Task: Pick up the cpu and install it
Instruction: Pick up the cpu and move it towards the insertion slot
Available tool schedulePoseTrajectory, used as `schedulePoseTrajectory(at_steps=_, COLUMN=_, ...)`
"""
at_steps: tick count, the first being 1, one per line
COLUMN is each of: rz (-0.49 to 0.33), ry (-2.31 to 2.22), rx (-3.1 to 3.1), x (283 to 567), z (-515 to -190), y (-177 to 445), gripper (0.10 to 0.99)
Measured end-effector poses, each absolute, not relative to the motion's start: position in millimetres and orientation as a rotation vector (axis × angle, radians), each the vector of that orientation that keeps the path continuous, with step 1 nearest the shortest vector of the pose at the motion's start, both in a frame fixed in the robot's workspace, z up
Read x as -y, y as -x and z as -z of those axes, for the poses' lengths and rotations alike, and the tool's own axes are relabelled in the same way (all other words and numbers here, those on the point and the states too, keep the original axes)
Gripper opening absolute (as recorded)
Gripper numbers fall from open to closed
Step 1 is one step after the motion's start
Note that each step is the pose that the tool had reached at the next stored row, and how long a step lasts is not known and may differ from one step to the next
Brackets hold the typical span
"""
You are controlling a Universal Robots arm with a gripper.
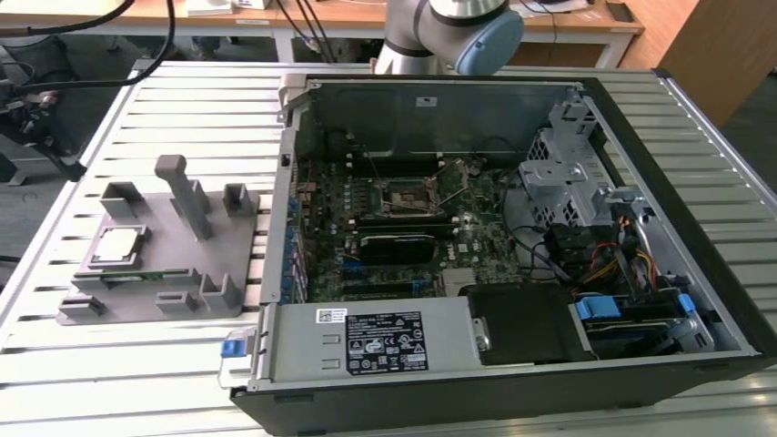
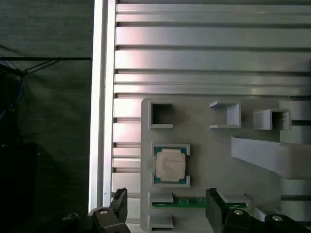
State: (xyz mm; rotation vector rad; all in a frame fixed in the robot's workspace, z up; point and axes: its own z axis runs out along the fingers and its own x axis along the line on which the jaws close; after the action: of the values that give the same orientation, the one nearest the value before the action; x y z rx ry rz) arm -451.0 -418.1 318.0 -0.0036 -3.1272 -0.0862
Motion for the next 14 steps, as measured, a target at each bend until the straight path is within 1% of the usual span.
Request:
schedulePoseTrajectory(at_steps=1, rz=0.086, ry=0.002, rx=3.127, x=418.1, z=-316.3, y=451.0, gripper=0.698)
schedulePoseTrajectory(at_steps=2, rz=0.086, ry=0.0, rx=3.128, x=418.1, z=-314.4, y=450.9, gripper=0.761)
schedulePoseTrajectory(at_steps=14, rz=0.086, ry=-0.09, rx=3.125, x=418.1, z=-299.2, y=450.9, gripper=0.761)
